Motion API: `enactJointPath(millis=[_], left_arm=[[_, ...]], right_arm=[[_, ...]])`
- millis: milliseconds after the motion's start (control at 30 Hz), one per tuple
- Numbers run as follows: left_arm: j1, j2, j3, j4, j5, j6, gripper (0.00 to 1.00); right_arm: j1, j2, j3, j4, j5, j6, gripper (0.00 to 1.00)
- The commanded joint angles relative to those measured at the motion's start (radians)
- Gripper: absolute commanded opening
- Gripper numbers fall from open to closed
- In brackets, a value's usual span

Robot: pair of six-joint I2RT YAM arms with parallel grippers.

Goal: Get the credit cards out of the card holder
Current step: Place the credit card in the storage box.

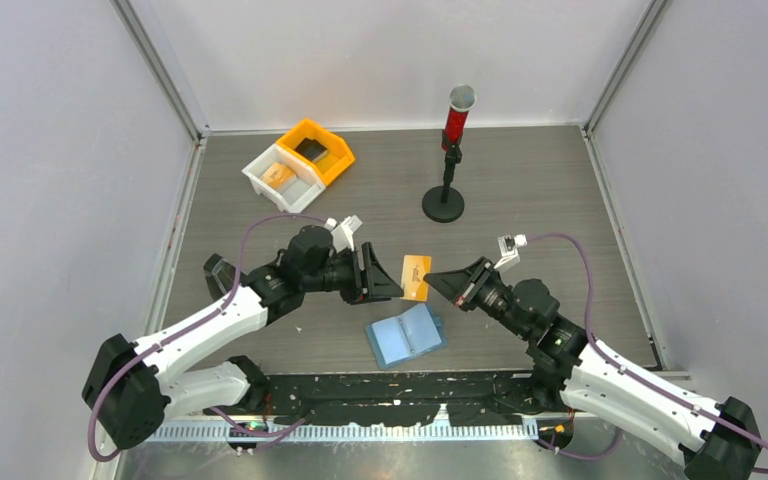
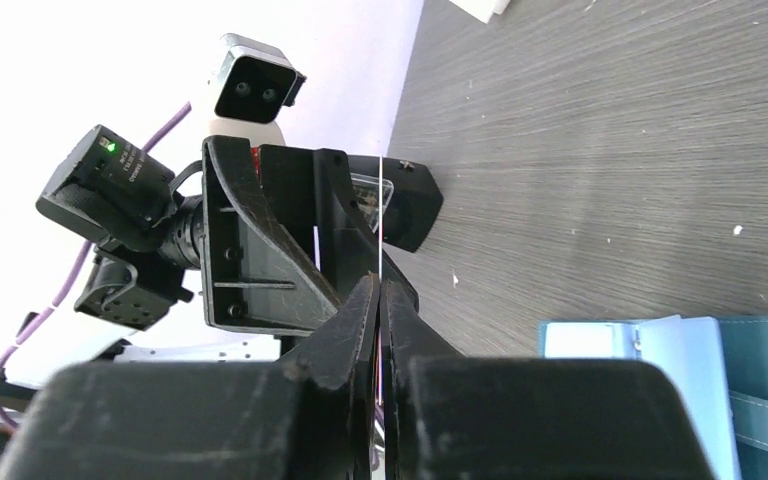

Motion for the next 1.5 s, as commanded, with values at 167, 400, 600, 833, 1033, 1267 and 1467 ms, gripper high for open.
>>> enactJointPath(millis=[167,400,600,833,1033,1267,1467], left_arm=[[-0.001,0.014,-0.044,0.302,0.082,-0.124,0.49],[-0.001,0.011,-0.067,0.354,0.092,-0.144,0.2],[0.0,-0.005,-0.083,0.363,0.087,-0.136,0.0],[0.009,-0.025,-0.121,0.407,0.11,-0.13,0.0],[0.034,-0.069,-0.165,0.408,0.131,-0.118,0.0],[0.043,-0.105,-0.192,0.388,0.11,-0.105,0.26],[0.043,-0.12,-0.202,0.399,0.078,-0.095,0.42]], right_arm=[[-0.003,0.004,-0.06,0.176,-0.013,0.095,0.05],[-0.003,0.02,-0.104,0.237,-0.06,0.124,0.05],[-0.002,0.071,-0.106,0.28,-0.166,0.049,0.1],[-0.004,0.119,-0.105,0.293,-0.284,-0.029,0.11],[-0.007,0.136,-0.091,0.293,-0.344,-0.059,0.05],[-0.007,0.198,-0.124,0.46,-0.319,0.046,0.05],[-0.008,0.25,-0.161,0.597,-0.245,0.139,0.05]])
